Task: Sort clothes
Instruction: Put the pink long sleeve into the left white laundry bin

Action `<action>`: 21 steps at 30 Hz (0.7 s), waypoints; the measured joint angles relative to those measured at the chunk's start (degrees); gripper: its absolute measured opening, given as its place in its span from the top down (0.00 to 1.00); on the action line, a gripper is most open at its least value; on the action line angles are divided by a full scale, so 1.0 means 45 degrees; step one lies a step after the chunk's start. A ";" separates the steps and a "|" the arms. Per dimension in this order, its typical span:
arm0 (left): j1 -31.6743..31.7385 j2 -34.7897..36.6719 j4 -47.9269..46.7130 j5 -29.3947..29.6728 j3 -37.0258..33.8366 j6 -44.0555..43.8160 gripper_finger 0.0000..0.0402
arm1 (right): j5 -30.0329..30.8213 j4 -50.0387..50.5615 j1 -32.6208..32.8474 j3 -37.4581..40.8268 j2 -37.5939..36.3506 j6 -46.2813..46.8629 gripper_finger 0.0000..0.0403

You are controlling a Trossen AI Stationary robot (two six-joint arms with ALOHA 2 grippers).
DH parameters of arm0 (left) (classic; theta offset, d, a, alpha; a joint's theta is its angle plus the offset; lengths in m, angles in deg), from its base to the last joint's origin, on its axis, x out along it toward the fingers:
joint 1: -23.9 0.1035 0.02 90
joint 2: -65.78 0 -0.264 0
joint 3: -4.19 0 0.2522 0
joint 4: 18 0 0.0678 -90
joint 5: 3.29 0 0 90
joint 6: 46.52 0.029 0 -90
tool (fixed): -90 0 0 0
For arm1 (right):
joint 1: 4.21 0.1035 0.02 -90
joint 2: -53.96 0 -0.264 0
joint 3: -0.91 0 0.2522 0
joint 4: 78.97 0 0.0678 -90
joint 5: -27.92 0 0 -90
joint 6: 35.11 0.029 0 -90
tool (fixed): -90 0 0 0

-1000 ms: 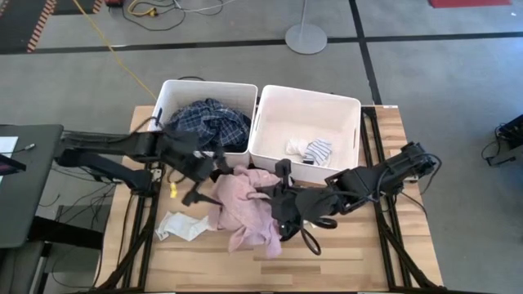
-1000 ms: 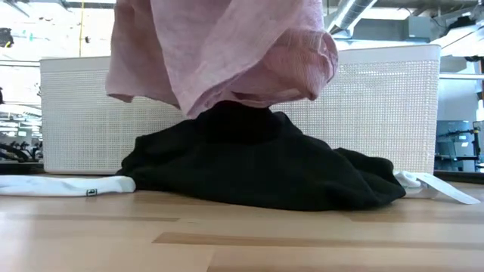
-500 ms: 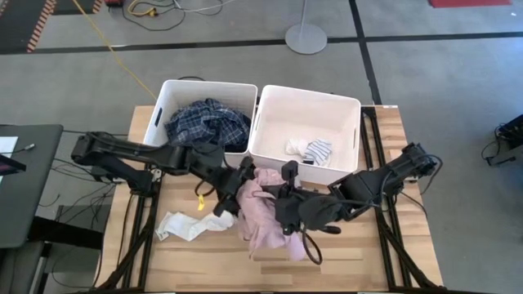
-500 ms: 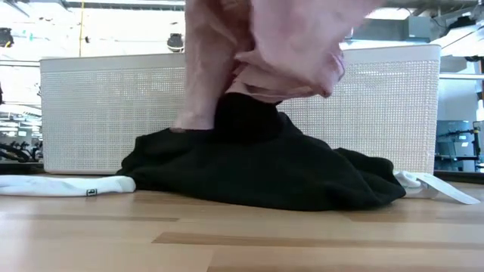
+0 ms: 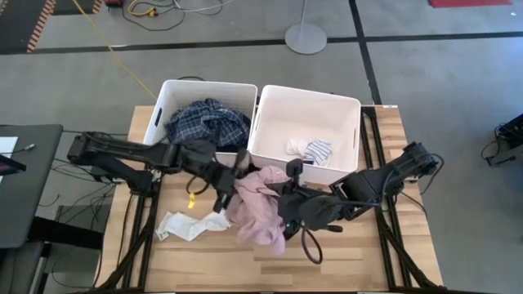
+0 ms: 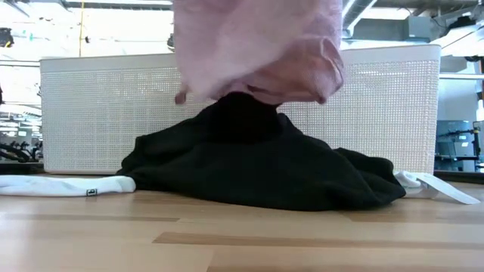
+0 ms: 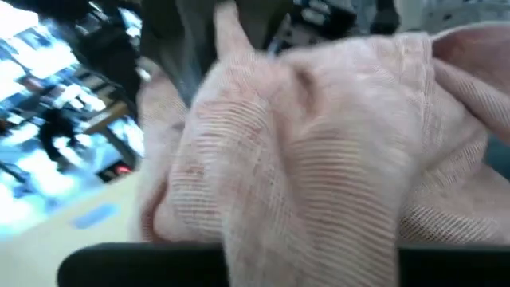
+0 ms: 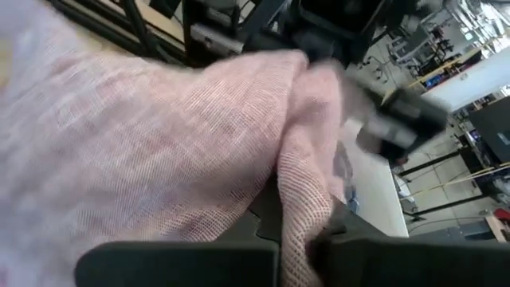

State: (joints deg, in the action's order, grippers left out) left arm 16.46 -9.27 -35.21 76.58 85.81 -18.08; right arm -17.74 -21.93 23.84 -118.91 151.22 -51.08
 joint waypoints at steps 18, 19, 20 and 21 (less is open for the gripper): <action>0.0004 0.4039 0.0434 0.6843 0.0550 0.2524 0.96 | 0.0928 -0.0502 -0.0194 0.0010 -0.0422 -0.0087 0.69; 0.0000 0.4118 0.0425 0.7389 0.0689 0.2769 0.96 | 0.1060 -0.0528 -0.0211 0.0010 -0.0422 -0.0087 0.67; 0.0005 0.4172 0.0467 0.7954 0.0828 0.3041 0.96 | 0.1266 -0.0578 -0.0270 0.0010 -0.0422 -0.0087 0.66; 0.0021 0.4191 0.0574 0.8546 0.0946 0.3366 0.96 | 0.1472 -0.0625 -0.0297 0.0010 -0.0422 -0.0087 0.64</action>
State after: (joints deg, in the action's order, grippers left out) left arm 16.55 9.59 -32.63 115.03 90.06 -2.93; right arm -11.12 -24.75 22.51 -118.86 149.32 -51.47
